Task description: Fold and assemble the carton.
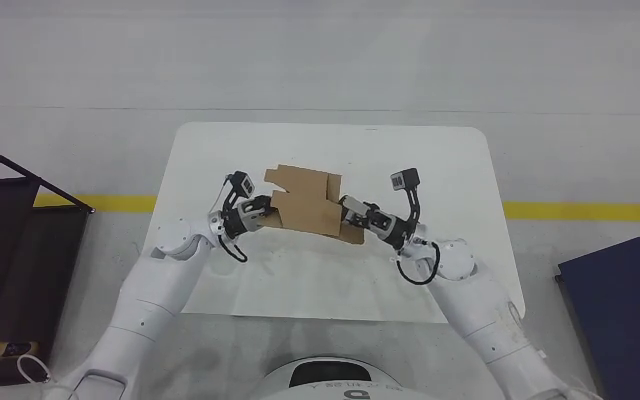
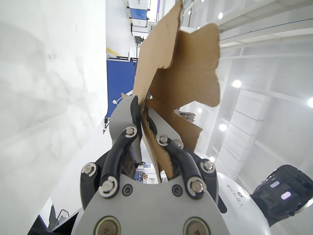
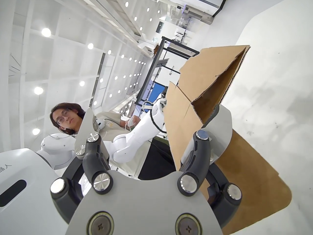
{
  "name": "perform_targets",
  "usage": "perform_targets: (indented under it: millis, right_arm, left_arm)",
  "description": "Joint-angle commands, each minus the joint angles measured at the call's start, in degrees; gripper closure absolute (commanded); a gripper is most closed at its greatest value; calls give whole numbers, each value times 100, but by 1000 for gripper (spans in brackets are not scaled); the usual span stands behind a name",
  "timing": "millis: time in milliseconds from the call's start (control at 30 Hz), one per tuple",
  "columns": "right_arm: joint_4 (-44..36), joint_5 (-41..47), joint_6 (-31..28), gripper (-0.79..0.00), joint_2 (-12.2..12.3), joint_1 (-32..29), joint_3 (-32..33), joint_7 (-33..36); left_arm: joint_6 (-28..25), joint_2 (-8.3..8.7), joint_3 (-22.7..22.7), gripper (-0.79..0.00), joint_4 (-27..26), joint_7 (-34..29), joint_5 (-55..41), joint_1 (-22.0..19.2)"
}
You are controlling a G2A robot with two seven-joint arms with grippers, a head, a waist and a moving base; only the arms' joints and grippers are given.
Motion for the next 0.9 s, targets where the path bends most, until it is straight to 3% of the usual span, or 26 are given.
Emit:
perform_targets:
  millis: [0,567,867]
  right_arm:
    - [-43,-12,40,-739,11,-36,26,-10]
    - [-56,682,-62,-730,31,-139,0,363]
    - [561,893,-99,-720,-67,318,-284,373]
  left_arm:
    - [-13,-2,-10,0,-1,65,24,1]
    - [76,-29,101,0,-172,183,267,0]
    - [54,-42,112,0,-249,125,186,19]
